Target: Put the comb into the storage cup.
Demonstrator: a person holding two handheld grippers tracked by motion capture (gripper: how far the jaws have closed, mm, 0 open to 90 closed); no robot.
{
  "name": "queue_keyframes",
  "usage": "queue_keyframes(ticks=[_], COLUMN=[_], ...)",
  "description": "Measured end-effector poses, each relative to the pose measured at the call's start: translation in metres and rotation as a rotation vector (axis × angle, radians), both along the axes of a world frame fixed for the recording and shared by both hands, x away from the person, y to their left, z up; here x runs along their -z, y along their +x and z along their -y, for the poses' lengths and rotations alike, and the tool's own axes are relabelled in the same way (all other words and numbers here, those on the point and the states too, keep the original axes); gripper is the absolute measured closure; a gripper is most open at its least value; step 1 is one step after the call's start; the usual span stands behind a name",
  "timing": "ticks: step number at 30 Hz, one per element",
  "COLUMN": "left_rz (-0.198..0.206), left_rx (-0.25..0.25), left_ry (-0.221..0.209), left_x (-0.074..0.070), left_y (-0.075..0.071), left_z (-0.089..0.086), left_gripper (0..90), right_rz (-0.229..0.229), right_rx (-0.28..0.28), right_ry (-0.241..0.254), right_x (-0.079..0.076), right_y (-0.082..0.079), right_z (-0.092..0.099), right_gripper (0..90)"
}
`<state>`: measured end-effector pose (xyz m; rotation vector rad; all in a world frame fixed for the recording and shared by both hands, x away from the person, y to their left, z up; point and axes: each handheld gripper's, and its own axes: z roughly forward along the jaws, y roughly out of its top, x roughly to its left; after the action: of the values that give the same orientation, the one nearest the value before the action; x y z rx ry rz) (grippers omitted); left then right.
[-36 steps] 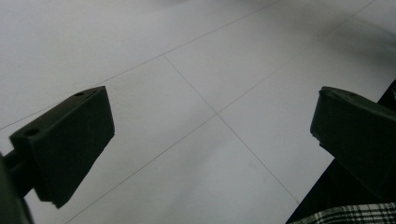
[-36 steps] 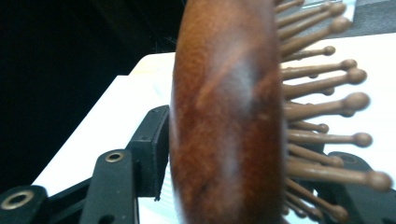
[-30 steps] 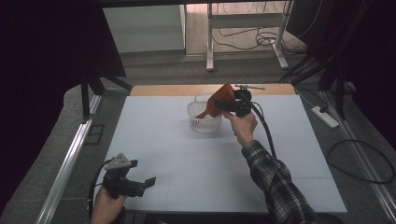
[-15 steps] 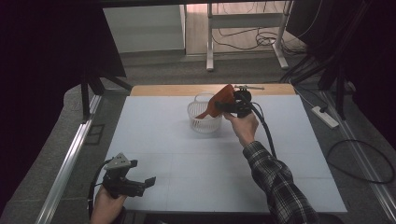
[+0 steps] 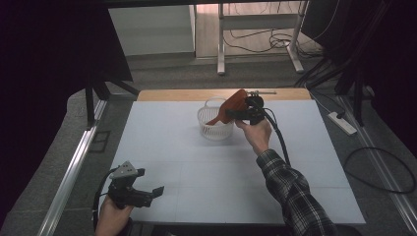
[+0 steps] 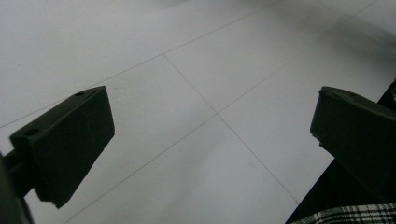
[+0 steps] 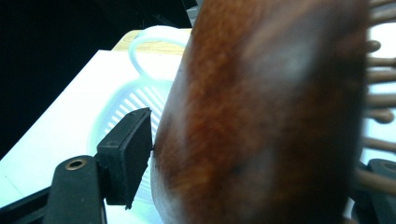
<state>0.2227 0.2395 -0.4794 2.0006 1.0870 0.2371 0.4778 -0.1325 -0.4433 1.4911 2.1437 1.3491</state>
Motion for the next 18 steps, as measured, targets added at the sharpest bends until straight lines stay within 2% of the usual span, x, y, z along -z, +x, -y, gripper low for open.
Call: queue_keyframes(ticks=[11, 18], left_rz=[-0.003, -0.003], left_rx=[0.001, 0.002], left_ry=[-0.003, -0.003], left_x=[0.0000, 0.0001], left_y=[0.0003, 0.0003], left_z=[-0.0003, -0.0002], left_gripper=[0.0, 0.0], right_rz=[0.011, 0.011], right_rx=[-0.005, -0.029], right_ry=[-0.039, -0.049], right_x=[-0.0023, -0.0056], right_y=[-0.0020, -0.0032], right_z=[0.0001, 0.0028], right_gripper=[19.8, 17.5])
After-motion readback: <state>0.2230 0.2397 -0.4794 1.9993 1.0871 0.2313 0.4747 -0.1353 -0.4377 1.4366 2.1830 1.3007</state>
